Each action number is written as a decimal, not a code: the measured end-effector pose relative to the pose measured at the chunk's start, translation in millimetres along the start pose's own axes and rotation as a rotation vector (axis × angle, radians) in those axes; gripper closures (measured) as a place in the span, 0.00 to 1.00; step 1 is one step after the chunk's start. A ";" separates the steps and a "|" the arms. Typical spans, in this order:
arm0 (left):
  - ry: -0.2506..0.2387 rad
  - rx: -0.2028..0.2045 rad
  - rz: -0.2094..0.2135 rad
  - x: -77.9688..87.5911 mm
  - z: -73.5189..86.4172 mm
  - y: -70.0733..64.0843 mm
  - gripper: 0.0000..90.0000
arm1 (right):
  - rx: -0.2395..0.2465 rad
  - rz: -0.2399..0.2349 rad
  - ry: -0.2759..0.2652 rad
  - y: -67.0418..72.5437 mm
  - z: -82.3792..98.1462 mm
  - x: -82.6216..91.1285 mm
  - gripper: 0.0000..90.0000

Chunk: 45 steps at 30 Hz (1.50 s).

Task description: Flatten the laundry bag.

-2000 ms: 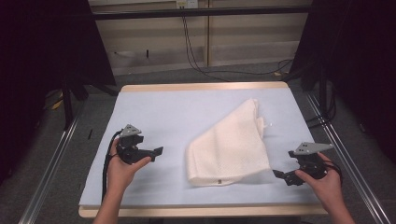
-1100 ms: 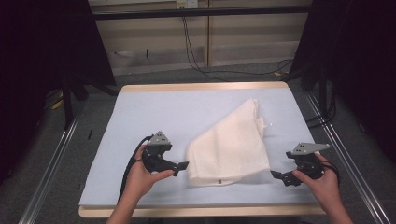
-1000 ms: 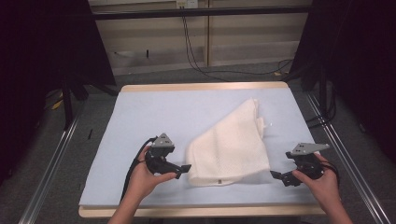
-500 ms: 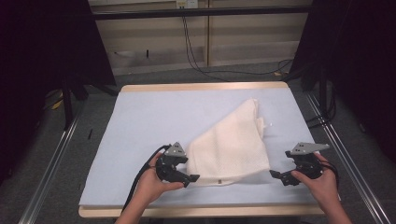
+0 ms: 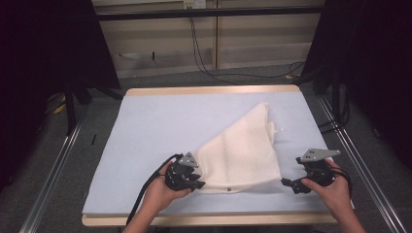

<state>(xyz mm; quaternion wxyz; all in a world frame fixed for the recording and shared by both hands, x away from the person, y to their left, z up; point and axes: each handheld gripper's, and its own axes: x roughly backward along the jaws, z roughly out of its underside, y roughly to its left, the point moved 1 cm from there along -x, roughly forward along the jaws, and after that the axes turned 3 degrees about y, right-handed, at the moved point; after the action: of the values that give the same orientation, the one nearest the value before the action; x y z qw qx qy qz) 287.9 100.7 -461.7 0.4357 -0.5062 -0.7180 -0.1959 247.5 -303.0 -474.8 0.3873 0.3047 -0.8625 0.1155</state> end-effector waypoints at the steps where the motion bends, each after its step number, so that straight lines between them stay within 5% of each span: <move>1: 0.001 0.019 0.006 -0.5 -0.6 -0.5 0.85 | -0.003 -0.003 0.001 0.4 -0.1 -0.3 0.00; 5: 0.023 0.030 0.041 5.3 -4.0 1.9 0.89 | 0.010 -0.008 -0.004 1.9 -1.9 -2.2 0.00; 10: -0.065 0.130 0.080 17.7 -7.0 6.8 0.89 | 0.013 -0.002 -0.016 4.1 -5.9 -5.1 0.02; 17: -0.130 0.178 0.093 29.8 -6.6 13.4 0.90 | 0.031 0.005 -0.032 8.6 -12.6 -9.0 0.06; 22: -0.170 0.219 0.101 37.4 -7.0 19.1 0.90 | 0.039 -0.001 -0.041 9.0 -17.2 -14.1 0.18; 29: -0.191 0.244 0.099 40.5 -7.5 21.6 0.90 | 0.043 -0.017 -0.070 13.2 -24.4 -20.7 0.33; 30: -0.192 0.250 0.099 40.6 -7.7 22.4 0.90 | 0.042 -0.027 -0.085 13.5 -26.5 -22.5 0.44; 32: -0.188 0.249 0.102 40.7 -7.7 22.5 0.90 | 0.039 -0.042 -0.088 14.0 -27.8 -24.5 0.50; 45: -0.190 0.261 0.097 41.1 -6.2 25.5 0.90 | 0.069 -0.048 -0.051 16.9 -30.3 -37.1 0.71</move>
<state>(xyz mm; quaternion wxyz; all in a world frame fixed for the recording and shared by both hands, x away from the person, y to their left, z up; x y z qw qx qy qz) 309.0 129.6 -428.6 0.4367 -0.4959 -0.7500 -0.0309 274.4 -260.3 -481.2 0.3571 0.3415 -0.8599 0.1281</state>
